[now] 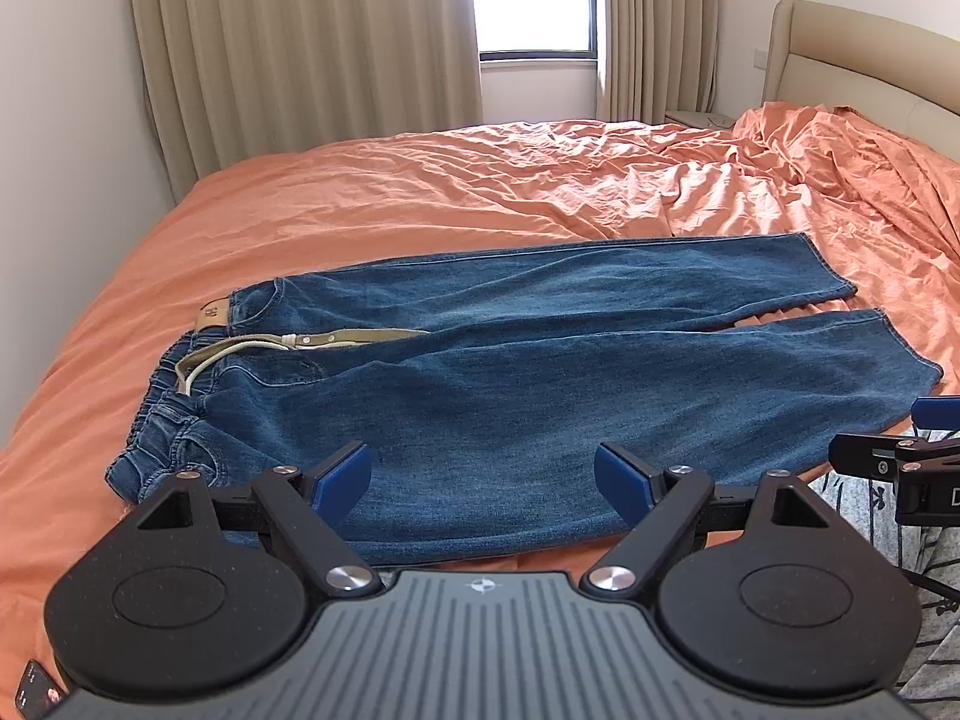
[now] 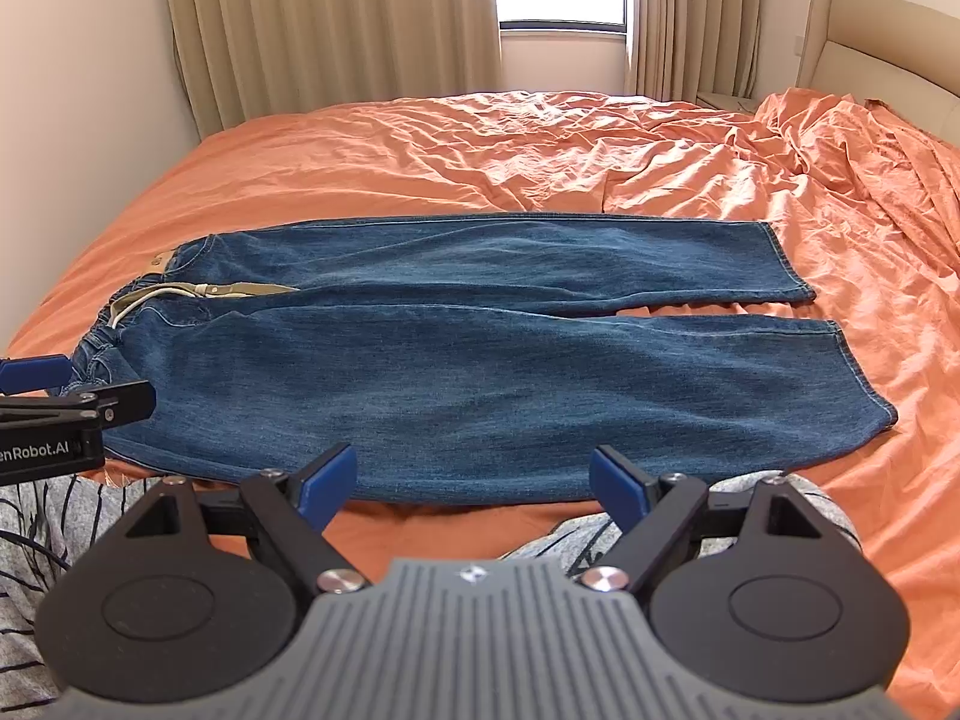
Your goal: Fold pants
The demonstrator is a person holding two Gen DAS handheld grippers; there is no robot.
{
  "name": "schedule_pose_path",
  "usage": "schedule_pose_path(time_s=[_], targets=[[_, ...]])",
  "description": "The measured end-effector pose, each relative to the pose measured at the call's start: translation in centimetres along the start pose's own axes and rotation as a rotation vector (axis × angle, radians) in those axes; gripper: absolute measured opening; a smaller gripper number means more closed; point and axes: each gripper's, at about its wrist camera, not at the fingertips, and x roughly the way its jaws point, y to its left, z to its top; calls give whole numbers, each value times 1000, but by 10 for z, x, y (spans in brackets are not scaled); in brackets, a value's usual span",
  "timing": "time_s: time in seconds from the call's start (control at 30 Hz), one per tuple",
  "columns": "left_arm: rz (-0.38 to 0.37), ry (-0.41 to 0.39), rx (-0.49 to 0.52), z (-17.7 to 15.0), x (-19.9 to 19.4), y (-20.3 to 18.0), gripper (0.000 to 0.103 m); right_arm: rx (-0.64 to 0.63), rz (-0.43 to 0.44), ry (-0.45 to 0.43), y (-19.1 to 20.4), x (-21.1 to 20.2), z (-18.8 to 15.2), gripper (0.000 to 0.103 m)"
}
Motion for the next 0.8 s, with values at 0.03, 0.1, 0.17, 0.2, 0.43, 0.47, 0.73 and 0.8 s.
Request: schedule_pose_path(time_s=[0.03, 0.1, 0.17, 0.2, 0.43, 0.47, 0.73, 0.8], targets=[[1, 0, 1, 0, 0, 0, 98, 1, -1, 1, 0, 0, 0, 81], [0, -1, 2, 0, 0, 0, 98, 5, -1, -3, -1, -1, 0, 81], [0, -1, 1, 0, 0, 0, 98, 6, -3, -4, -1, -1, 0, 81], [0, -1, 0, 0, 0, 0, 98, 7, -5, -5, -2, -2, 0, 81], [-3, 0, -4, 1, -1, 1, 98, 9, -7, -5, -3, -3, -1, 81], [-3, 0, -5, 1, -1, 1, 98, 10, -6, -7, -3, -3, -1, 81], [-2, -1, -2, 1, -1, 1, 98, 11, -11, -9, -2, -3, 0, 81], [-3, -2, -4, 0, -1, 1, 98, 12, -13, -10, -2, -3, -1, 81]])
